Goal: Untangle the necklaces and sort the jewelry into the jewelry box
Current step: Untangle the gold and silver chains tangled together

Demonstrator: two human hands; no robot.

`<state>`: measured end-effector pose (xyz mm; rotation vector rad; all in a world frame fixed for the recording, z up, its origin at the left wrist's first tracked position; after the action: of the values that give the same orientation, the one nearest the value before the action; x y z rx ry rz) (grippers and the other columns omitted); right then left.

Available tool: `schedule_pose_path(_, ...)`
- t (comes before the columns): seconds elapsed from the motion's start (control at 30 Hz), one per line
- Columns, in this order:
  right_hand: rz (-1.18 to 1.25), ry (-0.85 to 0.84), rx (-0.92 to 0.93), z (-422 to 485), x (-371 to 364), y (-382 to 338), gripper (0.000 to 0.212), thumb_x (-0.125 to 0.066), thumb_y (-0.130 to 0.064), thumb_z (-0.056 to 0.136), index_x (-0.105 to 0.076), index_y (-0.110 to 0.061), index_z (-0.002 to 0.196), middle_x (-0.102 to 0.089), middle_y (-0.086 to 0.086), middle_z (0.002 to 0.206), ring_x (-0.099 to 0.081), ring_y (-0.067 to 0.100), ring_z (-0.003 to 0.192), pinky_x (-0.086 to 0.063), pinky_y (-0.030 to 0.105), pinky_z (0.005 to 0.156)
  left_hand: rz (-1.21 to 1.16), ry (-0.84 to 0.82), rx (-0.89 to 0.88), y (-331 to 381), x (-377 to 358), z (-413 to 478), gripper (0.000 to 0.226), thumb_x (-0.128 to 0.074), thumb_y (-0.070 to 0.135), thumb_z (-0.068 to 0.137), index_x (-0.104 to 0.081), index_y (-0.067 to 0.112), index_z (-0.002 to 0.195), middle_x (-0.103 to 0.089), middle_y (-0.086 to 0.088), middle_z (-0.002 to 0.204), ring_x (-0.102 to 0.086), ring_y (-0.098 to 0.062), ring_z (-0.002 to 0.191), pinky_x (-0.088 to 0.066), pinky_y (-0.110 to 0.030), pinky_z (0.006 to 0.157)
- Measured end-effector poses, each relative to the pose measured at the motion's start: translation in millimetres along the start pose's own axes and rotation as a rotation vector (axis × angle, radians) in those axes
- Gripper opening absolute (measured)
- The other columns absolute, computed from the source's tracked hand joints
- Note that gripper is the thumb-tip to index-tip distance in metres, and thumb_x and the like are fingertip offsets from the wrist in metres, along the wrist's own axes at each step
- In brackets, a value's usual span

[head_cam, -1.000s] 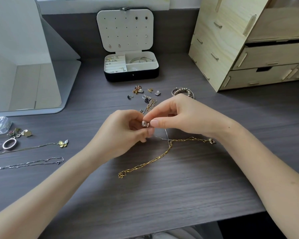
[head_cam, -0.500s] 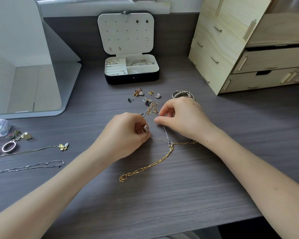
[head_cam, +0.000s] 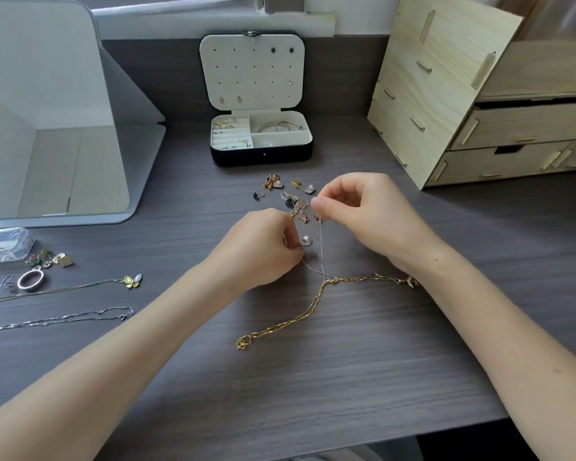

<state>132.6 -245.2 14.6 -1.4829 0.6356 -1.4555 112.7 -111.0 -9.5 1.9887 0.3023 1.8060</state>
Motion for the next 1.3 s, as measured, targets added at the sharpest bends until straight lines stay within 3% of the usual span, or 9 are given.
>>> schedule_pose_path(0.27,0.239,-0.193,0.076,-12.3,-15.3,-17.9,0.009,-0.065,-0.010,0.085,-0.064,-0.011,0.077,-0.071,0.002,0.074,-0.062,0.004,0.069,-0.047,0.014,0.066,-0.067,0.040,0.037,-13.6,15.5,-7.1,0.007,-0.062,0.026,0.083,-0.056,0.022,0.082,-0.051,0.013,0.074,-0.048,-0.011,0.074,-0.033,-0.018,0.054)
schedule_pose_path(0.37,0.123,-0.243,0.110,-12.0,-28.6,-21.3,0.008,-0.071,-0.014,0.081,-0.067,-0.014,0.075,-0.067,-0.007,0.069,-0.059,0.000,0.065,-0.044,0.011,0.063,-0.117,0.160,0.067,-26.2,26.6,-23.1,0.002,-0.059,0.018,0.084,-0.056,0.019,0.084,-0.054,0.011,0.071,-0.049,-0.007,0.068,-0.036,-0.016,0.056)
schedule_pose_path(0.53,-0.055,-0.339,0.150,-10.6,-47.1,-25.8,0.007,-0.072,-0.014,0.081,-0.071,-0.008,0.079,-0.057,-0.014,0.061,-0.049,-0.006,0.051,-0.035,0.006,0.054,-0.062,0.368,0.003,-34.2,35.1,-54.9,0.009,-0.056,0.007,0.082,-0.052,0.014,0.083,-0.055,0.006,0.070,-0.050,-0.007,0.068,-0.040,-0.031,0.062)
schedule_pose_path(0.6,-0.149,-0.335,0.178,-8.4,-46.6,-25.0,0.009,-0.069,-0.015,0.084,-0.073,-0.007,0.085,-0.057,-0.014,0.063,-0.050,-0.007,0.052,-0.035,0.007,0.055,-0.035,0.393,-0.093,-32.0,31.9,-64.2,0.012,-0.056,0.003,0.080,-0.054,0.015,0.081,-0.054,0.007,0.072,-0.049,-0.003,0.068,-0.039,-0.019,0.061)
schedule_pose_path(0.67,-0.280,-0.270,0.221,-5.1,-37.9,-21.3,0.011,-0.065,-0.016,0.086,-0.075,-0.013,0.091,-0.063,-0.012,0.072,-0.054,-0.003,0.062,-0.036,0.011,0.060,-0.018,0.376,-0.218,-27.1,26.9,-70.2,0.012,-0.052,0.008,0.080,-0.059,0.016,0.084,-0.054,0.010,0.078,-0.046,0.000,0.071,-0.038,-0.011,0.065)
schedule_pose_path(0.77,-0.573,-0.190,0.268,-2.0,-18.7,-10.8,0.017,-0.062,-0.021,0.088,-0.072,-0.025,0.101,-0.067,-0.006,0.094,-0.051,0.012,0.084,-0.037,0.026,0.078,0.036,0.274,-0.439,-16.4,13.5,-73.9,0.023,-0.044,0.015,0.085,-0.066,0.015,0.095,-0.062,0.005,0.093,-0.050,-0.008,0.083,-0.039,-0.015,0.075)
schedule_pose_path(0.9,-0.804,-0.284,0.252,-5.3,-10.3,5.3,0.025,-0.059,-0.030,0.089,-0.065,-0.032,0.114,-0.058,-0.003,0.103,-0.045,0.019,0.102,-0.038,0.037,0.092,0.047,0.137,-0.633,1.5,-4.6,-71.7,0.027,-0.045,0.013,0.089,-0.068,0.013,0.105,-0.067,0.001,0.107,-0.056,-0.016,0.100,-0.042,-0.023,0.089)
schedule_pose_path(1.1,-0.780,-0.267,0.322,-8.4,-11.8,7.8,0.015,-0.060,-0.029,0.089,-0.067,-0.021,0.099,-0.059,-0.001,0.098,-0.047,0.020,0.098,-0.042,0.042,0.086,0.053,0.076,-0.647,10.9,-14.1,-65.3,0.031,-0.044,0.021,0.093,-0.069,0.011,0.109,-0.069,0.002,0.111,-0.059,-0.017,0.106,-0.039,-0.018,0.096)
schedule_pose_path(1.3,-0.699,-0.225,0.339,-37.5,26.4,-7.4,0.016,-0.057,-0.040,0.084,-0.063,-0.026,0.088,-0.060,-0.012,0.089,-0.043,0.008,0.087,-0.038,0.029,0.079,0.094,0.093,-0.678,6.2,-19.9,-65.1,0.031,-0.046,0.018,0.092,-0.069,0.009,0.110,-0.068,0.001,0.114,-0.060,-0.019,0.106,-0.042,-0.023,0.096)
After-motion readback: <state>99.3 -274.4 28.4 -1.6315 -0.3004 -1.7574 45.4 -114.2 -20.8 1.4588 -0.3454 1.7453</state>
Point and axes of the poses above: each hand's wrist, its own z-axis towards the middle knuckle, its own x-axis out of the back of the hand, y = z × x, the point moved 5 cm from there along z, towards the middle knuckle
